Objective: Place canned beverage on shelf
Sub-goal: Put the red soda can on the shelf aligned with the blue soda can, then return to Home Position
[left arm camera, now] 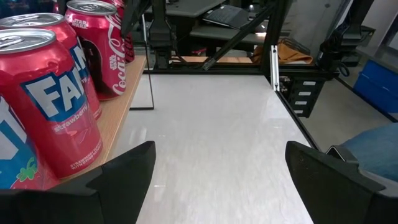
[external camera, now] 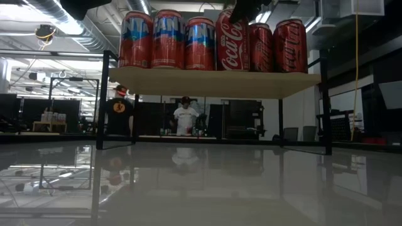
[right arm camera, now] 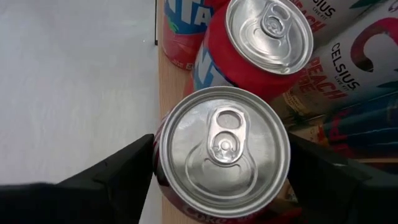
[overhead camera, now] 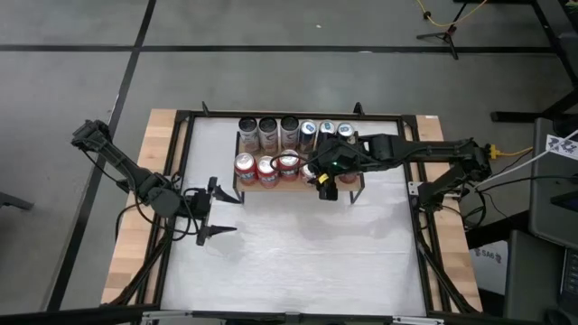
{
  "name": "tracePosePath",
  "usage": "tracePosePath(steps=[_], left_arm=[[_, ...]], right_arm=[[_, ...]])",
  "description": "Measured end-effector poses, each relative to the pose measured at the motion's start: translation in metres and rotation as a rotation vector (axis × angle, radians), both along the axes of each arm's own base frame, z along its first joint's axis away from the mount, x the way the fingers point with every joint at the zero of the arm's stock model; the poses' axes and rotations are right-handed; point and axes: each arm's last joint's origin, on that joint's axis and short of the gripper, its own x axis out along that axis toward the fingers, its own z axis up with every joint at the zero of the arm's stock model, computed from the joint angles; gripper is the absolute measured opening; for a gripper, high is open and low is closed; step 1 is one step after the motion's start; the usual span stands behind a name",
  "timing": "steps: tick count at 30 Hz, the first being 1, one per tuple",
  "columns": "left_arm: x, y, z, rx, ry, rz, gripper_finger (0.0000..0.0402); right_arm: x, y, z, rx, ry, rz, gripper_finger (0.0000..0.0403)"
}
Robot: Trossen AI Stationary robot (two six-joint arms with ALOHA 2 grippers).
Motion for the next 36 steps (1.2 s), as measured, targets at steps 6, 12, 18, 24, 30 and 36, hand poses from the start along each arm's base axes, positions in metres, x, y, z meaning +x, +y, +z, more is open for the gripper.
tracePosePath(steps=[6, 12, 18, 24, 30, 36], left_arm=[[0.0, 0.0, 0.0, 0.0, 0.0, 0.0, 0.0352], [0.0, 0.0, 0.0, 0.0, 0.0, 0.0, 0.0352], [0.0, 0.0, 0.0, 0.0, 0.0, 0.0, 0.0352], [0.0, 0.0, 0.0, 0.0, 0.0, 0.0, 0.0352], [0.0, 0.0, 0.0, 0.0, 0.0, 0.0, 0.0352], [0.0, 0.0, 0.0, 0.0, 0.0, 0.0, 0.0352]], right_arm=[[0.0, 0.0, 0.0, -0.005, 0.002, -0.004, 0.035], [0.0, 0.0, 0.0, -0.004, 0.001, -0.004, 0.0353], [0.001, 0.0, 0.0, 0.0, -0.005, 0.001, 0.0353], [0.0, 0.001, 0.017, 0.003, -0.055, 0.003, 0.0353], [-0.005, 0.001, 0.047, 0.007, -0.133, 0.003, 0.0353], [-0.022, 0.001, 0.081, 0.065, -0.139, 0.019, 0.0353]])
